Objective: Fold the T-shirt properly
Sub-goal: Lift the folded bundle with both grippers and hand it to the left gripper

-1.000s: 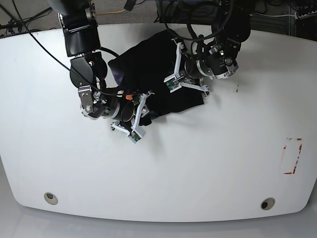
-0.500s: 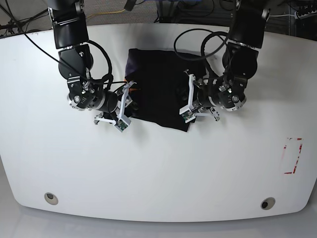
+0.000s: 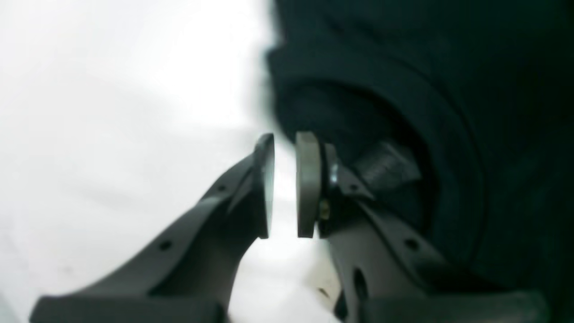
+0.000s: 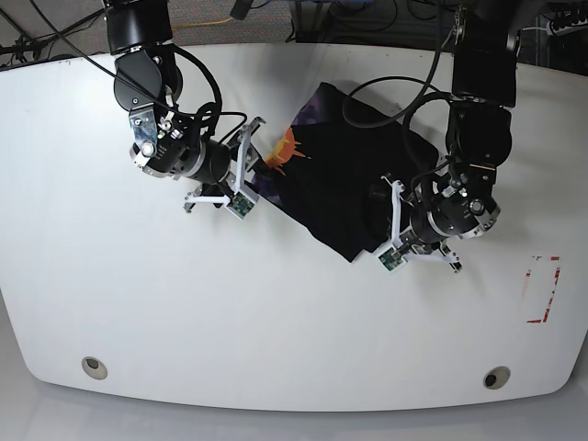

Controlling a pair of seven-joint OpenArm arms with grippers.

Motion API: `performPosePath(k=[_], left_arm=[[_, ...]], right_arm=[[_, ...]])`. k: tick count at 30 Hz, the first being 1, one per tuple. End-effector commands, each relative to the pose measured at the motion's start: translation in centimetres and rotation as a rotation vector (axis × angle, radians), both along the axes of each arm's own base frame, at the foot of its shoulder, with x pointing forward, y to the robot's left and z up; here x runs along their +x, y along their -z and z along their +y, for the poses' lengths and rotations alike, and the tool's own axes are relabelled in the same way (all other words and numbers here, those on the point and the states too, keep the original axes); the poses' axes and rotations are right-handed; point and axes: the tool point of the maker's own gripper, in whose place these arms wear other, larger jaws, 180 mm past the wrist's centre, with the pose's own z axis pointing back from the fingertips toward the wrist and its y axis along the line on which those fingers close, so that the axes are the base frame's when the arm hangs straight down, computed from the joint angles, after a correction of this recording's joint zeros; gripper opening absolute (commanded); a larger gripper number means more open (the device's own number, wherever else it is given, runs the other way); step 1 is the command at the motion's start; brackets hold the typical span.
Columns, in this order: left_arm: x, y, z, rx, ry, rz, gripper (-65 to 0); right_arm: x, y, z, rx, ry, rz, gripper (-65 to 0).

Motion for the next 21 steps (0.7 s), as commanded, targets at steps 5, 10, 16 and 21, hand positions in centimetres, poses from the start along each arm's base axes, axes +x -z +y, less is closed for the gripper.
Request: performPosePath(k=[5,10,16,21], left_arm=[[-3.3,-1.1,-2.1,-0.057,0.030,-0.046,-58.2],[-7.4,1.9,-2.8,-0.073,0.037,0.049,-58.2],[-9.9,4.3,-2.6,-0.076,0.027,0.131,-58.2],[-8.3,6.1,-1.6,-0.067,0.001,0.180,-58.2]], right_arm=[[2.2,-2.7,1.4,0.052,-0.007,-0.077,-43.8],[4.0,-1.4,1.5,0.058,0.011,-0.029,-43.9],[4.6,0.2,1.3,0.100,0.035,0.001,-43.9],[3.9,2.0,0.7,0.100,0.050,0.052,-44.1]])
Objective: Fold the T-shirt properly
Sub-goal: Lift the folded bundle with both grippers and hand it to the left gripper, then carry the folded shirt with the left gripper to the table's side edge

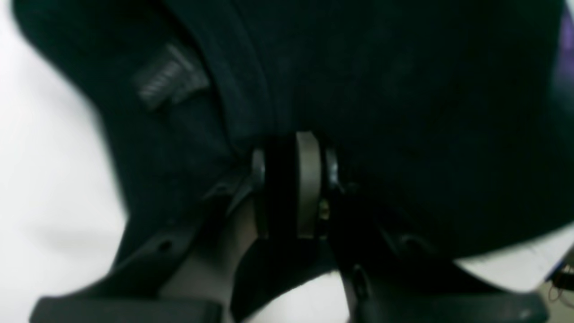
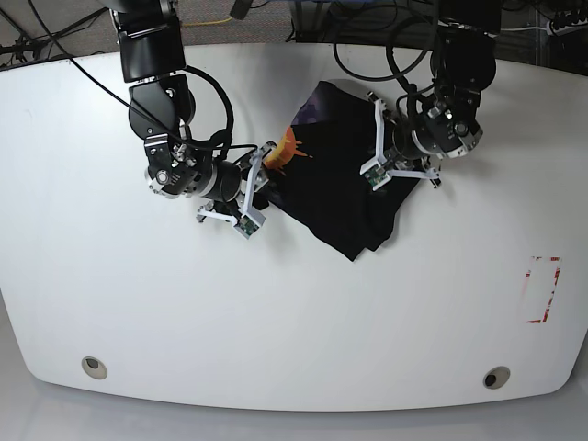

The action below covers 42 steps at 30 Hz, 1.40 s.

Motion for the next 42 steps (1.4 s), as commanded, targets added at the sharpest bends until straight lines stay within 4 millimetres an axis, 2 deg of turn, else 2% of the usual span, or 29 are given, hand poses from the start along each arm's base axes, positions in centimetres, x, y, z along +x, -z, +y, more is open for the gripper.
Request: performPosePath(k=[1,5,9,12,16,18,21,25,28,31,32,35,37,42], left_arm=[[2.0,-0.3,0.9,0.016,-0.015,-0.023,-58.2],[4.1,0.1,2.7,0.044,-0.030,-0.020,-58.2],[6.4,-1.1,3.8,0.061,-0.043,-0.057,-58.2],[7.1,-2.0,5.3,0.096,-0.046,-0.085,-58.2],[8.4,-3.5,5.3,0.098,-0.045,-0.127,-58.2],[8.9,-5.5,5.1,0.105,-0.041,-0.186,-58.2],[8.9,-7.2,5.8,0.121,-0.068,-0.228,-58.1],[8.8,-8.7,3.5,0.049,-0.084,-0.270,-56.0],[7.7,-7.6,2.6,0.004,-0.114,-0.237,-45.4],[7.5,-7.2,1.0,-0.078,-0.216,-0.212,-33.5],[6.8,-6.6,0.3,-0.111,-0.255,-0.184,-29.7],[5.3,-5.4,-0.4,-0.152,-0.319,-0.137,-28.3],[5.0,-4.6,-0.3,-0.157,-0.353,-0.110,-28.3],[2.5,-0.5,0.0,-0.147,-0.449,0.017,-27.9]], right_arm=[[0.5,-1.1,0.1,0.027,-0.003,-0.038,-44.1],[-0.9,-0.5,0.3,0.031,-0.006,-0.019,-44.1],[-2.6,0.0,0.9,0.044,-0.010,0.001,-44.1],[-4.7,-0.2,3.3,0.078,-0.054,0.008,-44.1],[-5.9,-0.6,5.8,0.103,-0.112,0.010,-44.1],[-7.1,-0.9,7.9,0.139,-0.143,0.022,-44.1],[-7.3,-1.7,8.7,0.162,-0.145,0.008,-44.1],[-7.2,-3.0,9.0,0.173,-0.152,-0.028,-44.1],[-7.5,-3.1,8.5,0.160,-0.151,-0.035,-44.1],[-6.5,-2.9,6.4,0.122,-0.118,-0.043,-44.1],[-6.5,-2.8,5.8,0.113,-0.105,-0.039,-44.1],[-6.2,-2.6,5.0,0.103,-0.085,-0.036,-44.1],[-5.7,-2.3,3.7,0.082,-0.060,-0.036,-44.1],[-5.3,-3.0,2.4,0.074,-0.035,-0.063,-44.1]])
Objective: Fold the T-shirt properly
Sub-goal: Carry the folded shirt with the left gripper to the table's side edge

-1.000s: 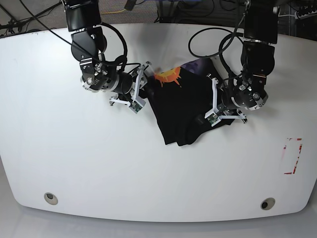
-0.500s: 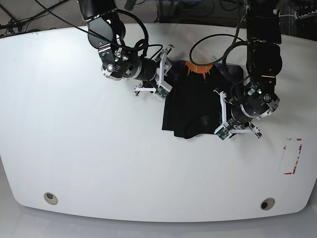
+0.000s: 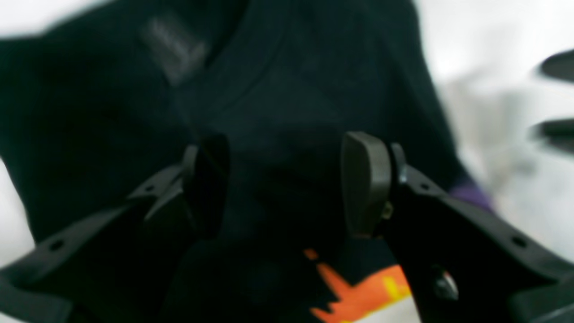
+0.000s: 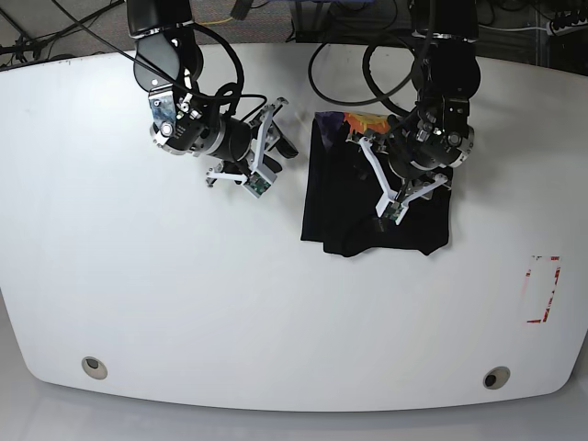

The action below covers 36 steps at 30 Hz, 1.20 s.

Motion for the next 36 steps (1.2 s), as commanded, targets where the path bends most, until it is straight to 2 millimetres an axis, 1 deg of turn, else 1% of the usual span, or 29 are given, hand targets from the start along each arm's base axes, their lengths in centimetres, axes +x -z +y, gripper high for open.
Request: performPosePath(k=[1,4,5,7,8,10,11,12,13,14,15,16,17,20,21,22,23,26,28,30,32,35,36], left_arm=[[-0.8,1.5,-0.3,-0.011,-0.016,0.035,-27.9],[-1.6,3.7,-0.1,-0.015,-0.033,0.092,-27.8],[-1.9,4.4,0.6,-0.007,-0.046,0.114,-27.8],[-2.1,4.9,2.9,0.028,-0.072,0.133,-27.8],[-2.1,5.0,4.9,0.056,-0.096,0.137,-27.8],[-2.1,4.9,7.5,0.091,-0.121,0.136,-27.8],[-2.2,4.8,8.6,0.105,-0.120,0.136,-27.8],[-2.2,4.5,10.2,0.126,-0.123,0.132,-27.8],[-2.5,4.4,11.3,0.146,-0.119,0.137,-27.9],[-3.1,4.4,13.4,0.180,-0.124,0.157,-27.9],[-3.6,3.9,16.0,0.217,-0.140,0.167,-27.9],[-3.9,3.5,17.8,0.239,-0.156,0.169,-27.9],[-4.0,3.1,19.0,0.256,-0.165,0.166,-27.9],[-4.7,1.4,24.3,0.331,-0.207,0.162,-27.9],[-4.9,1.0,25.6,0.350,-0.219,0.164,-27.9],[-5.2,0.3,27.3,0.379,-0.228,0.169,-27.9],[-5.5,0.0,28.2,0.396,-0.231,0.173,-27.9],[-7.2,-1.7,33.0,0.458,-0.284,0.190,-27.9],[-7.6,-2.6,34.7,0.471,-0.311,0.180,-27.9],[-7.4,-3.5,35.8,0.485,-0.313,0.158,-27.9],[-7.1,-4.2,36.2,0.500,-0.299,0.139,-27.9],[-6.8,-4.6,36.3,0.502,-0.296,0.126,-28.2],[-6.2,-5.1,36.2,0.506,-0.295,0.105,-28.2]], right_arm=[[0.8,-1.8,-0.6,0.017,0.004,-0.062,-44.1],[0.9,-2.0,-1.3,0.006,0.005,-0.072,-44.1],[1.0,-2.3,-1.4,0.004,0.003,-0.085,-44.1],[1.1,-2.9,-1.3,0.004,-0.001,-0.103,-44.1],[1.1,-3.2,-1.3,0.003,-0.003,-0.112,-44.1],[1.1,-3.2,-1.5,-0.015,-0.005,-0.110,-44.1],[1.0,-3.4,-1.8,-0.029,-0.010,-0.115,-44.1],[1.1,-3.7,-2.1,-0.045,-0.016,-0.127,-44.1],[1.0,-3.8,-2.4,-0.056,-0.020,-0.134,-44.1],[0.7,-3.9,-2.6,-0.065,-0.025,-0.136,-44.1],[0.4,-4.0,-2.8,-0.073,-0.030,-0.139,-44.1],[0.3,-4.1,-2.9,-0.076,-0.033,-0.143,-44.1],[0.3,-4.3,-2.9,-0.077,-0.032,-0.148,-44.1],[0.2,-4.4,-3.3,-0.093,-0.038,-0.157,-44.1],[0.1,-4.3,-3.4,-0.095,-0.039,-0.153,-44.1],[0.0,-4.3,-3.4,-0.096,-0.040,-0.152,-44.1],[-0.1,-4.4,-3.5,-0.097,-0.042,-0.155,-44.1],[-0.8,-3.8,-3.7,-0.100,-0.038,-0.135,-44.1],[-0.6,-3.9,-4.4,-0.100,-0.013,-0.135,-44.1],[-0.6,-3.8,-4.9,-0.101,0.011,-0.132,-44.1],[-0.8,-3.7,-5.0,-0.101,0.013,-0.125,-44.1],[-0.7,-3.9,-4.8,-0.087,0.013,-0.137,-44.1],[-0.5,-4.2,-4.7,-0.073,0.015,-0.149,-44.1]])
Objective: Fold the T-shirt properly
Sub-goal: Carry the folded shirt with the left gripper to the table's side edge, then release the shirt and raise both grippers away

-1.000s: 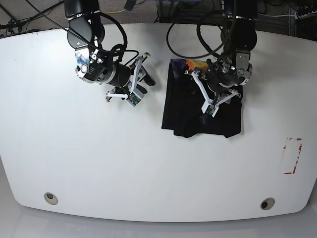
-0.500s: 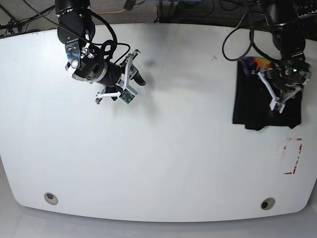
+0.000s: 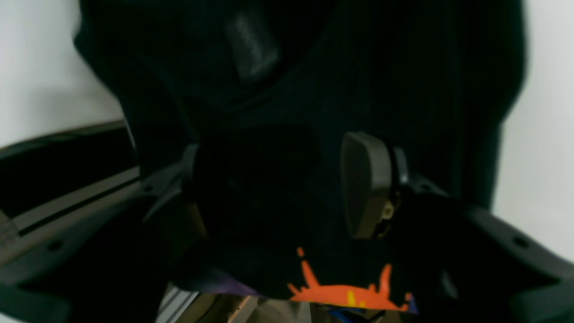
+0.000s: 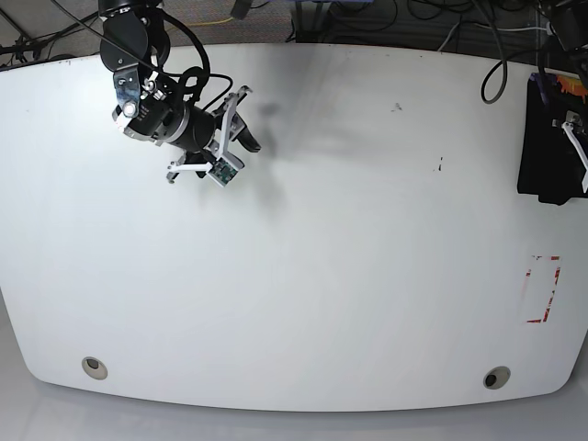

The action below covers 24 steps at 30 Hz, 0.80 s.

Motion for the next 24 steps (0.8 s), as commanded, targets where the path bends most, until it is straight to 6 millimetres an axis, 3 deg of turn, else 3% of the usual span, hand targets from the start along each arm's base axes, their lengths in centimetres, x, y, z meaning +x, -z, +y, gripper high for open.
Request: performPosePath(k=[1,4,11,18,24], left_arm=[[1.9,-3.1,0.7,0.059,0.025,-0.068,-28.2],[3.4,-5.4,-0.5,0.097,0.071,-0.136,-28.3],[6.5,-6.5,-7.5,-0.003,0.121,-0.405,-28.3],[7.8,-5.3,-14.9,-0.144,0.094,-0.744,-28.3],[6.2,-3.8,-21.0,-0.296,0.128,-0.838,-28.3]], right_arm=[[0.9,-1.9,0.7,0.060,-0.011,-0.073,-44.1],[0.9,-2.0,0.6,0.075,-0.006,-0.090,-44.1],[2.6,-3.4,-0.9,0.174,0.078,-0.183,-44.1],[4.4,-3.2,-6.0,0.342,0.283,-0.297,-43.3],[3.3,-1.9,-10.4,0.354,0.403,-0.357,-43.3]])
